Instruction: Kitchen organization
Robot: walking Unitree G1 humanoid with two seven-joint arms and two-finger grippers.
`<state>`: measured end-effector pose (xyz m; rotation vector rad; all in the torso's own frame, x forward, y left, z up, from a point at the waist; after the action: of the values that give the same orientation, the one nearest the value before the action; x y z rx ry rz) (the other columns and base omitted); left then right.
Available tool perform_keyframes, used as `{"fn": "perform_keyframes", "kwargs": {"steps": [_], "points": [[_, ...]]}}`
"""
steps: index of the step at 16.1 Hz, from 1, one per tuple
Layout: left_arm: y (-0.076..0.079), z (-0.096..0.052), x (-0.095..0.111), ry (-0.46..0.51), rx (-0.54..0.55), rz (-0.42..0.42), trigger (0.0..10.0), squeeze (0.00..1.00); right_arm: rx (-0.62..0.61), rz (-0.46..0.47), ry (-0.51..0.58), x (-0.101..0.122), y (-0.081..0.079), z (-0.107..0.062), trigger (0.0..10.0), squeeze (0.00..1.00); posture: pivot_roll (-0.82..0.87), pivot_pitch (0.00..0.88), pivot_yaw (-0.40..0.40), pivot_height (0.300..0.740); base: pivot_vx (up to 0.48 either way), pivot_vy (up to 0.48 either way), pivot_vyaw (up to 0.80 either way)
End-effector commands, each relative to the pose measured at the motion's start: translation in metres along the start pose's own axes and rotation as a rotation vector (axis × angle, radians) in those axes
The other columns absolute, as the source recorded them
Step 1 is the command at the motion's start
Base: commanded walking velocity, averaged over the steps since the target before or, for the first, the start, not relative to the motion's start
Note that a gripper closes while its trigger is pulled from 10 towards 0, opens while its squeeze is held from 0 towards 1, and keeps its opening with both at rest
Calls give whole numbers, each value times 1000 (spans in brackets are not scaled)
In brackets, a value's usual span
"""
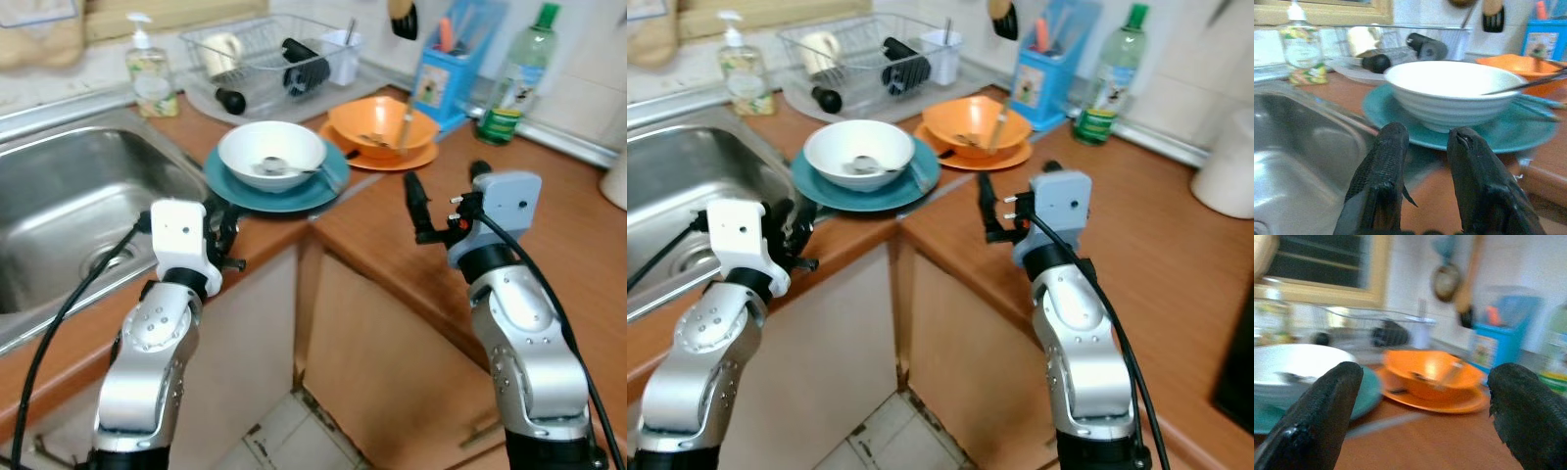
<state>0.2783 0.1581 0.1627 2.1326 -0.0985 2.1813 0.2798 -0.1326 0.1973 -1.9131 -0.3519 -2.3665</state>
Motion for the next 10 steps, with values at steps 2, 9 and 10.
{"fn": "perform_keyframes", "kwargs": {"steps": [2, 9, 10], "points": [[-1, 2, 14, 38, -6, 19, 10000, 0, 92, 11, 40, 12, -11, 1, 10000, 1000, -157, 0, -32, 740, 294, 0, 800], [3, 4, 23, 59, -28, 41, 10000, 0, 111, 59, 5, 11, -11, 0, 10000, 1000, -161, 0, -32, 740, 293, 0, 304], [4, 4, 23, 58, -31, 43, 10000, 0, 112, 56, 4, 11, -9, 1, 10000, 1000, -161, 0, -32, 740, 296, 0, 0]]}}
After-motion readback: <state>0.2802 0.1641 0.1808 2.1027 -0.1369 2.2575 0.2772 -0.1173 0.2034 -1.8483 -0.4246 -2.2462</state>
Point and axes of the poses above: a point about 5 cm out from each wrist's last joint towards the gripper, its own z axis pointing out of the wrist towards the gripper, its own x axis along the axis of the wrist's last joint, y = z × x, the point moved 1 cm from there along z, pointing out of the wrist towards the gripper, and after that the axes turned 5 degrees about -z, right-handed, at the moved point
